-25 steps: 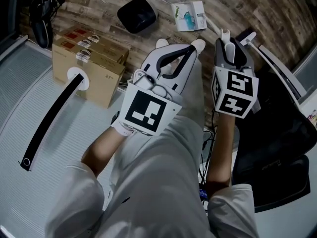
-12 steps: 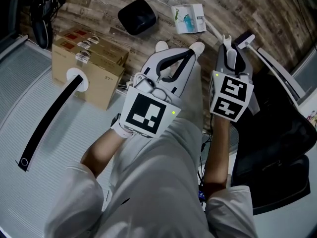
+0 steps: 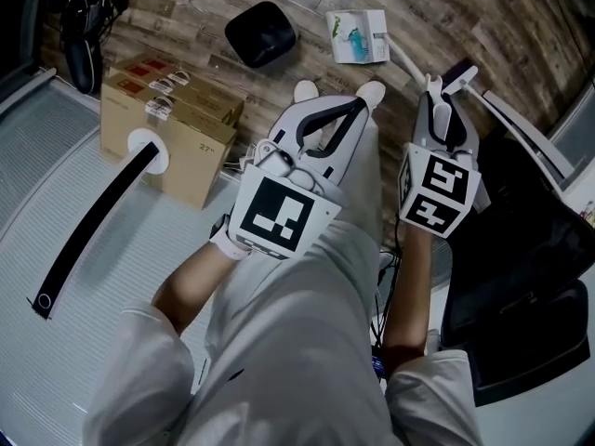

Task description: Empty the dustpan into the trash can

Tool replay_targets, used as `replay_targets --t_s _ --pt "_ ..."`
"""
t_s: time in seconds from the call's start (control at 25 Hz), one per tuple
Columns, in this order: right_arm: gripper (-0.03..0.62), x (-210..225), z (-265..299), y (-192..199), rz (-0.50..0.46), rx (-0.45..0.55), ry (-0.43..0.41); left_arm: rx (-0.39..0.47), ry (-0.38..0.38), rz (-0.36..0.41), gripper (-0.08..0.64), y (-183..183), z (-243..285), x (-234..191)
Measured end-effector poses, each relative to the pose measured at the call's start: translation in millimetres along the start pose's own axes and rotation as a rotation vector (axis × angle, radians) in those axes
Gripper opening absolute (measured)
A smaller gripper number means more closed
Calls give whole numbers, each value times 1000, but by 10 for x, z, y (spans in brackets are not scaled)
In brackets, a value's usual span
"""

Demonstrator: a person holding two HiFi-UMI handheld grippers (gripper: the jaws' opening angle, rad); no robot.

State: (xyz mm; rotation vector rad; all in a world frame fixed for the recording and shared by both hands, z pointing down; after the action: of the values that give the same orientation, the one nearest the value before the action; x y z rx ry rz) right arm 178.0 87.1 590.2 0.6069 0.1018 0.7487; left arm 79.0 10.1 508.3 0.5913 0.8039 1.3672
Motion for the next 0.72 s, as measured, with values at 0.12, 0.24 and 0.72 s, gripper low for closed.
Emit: replay_targets --t_s 0.12,0.24,0.72 --pt "117 6 -123 -46 1 20 1 6 4 17 7 -37 -42 75" --pt "117 16 -257 -115 11 45 4 12 9 28 7 -87 -98 138" --pt "117 -78 -1040 -398 48 147 -10 51 -2 78 6 -352 -495 271"
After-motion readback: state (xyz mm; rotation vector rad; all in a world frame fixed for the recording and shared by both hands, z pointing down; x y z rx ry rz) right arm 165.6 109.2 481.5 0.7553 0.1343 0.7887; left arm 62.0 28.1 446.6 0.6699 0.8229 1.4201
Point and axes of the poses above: the fingertips, and each gripper's own axes: z forward along the fingers, x to its right, y out of its underside, the point moved 1 cm from there along -z, backward along the fingers, and after that the axes turned 14 degrees about z, right-handed, at the moved point
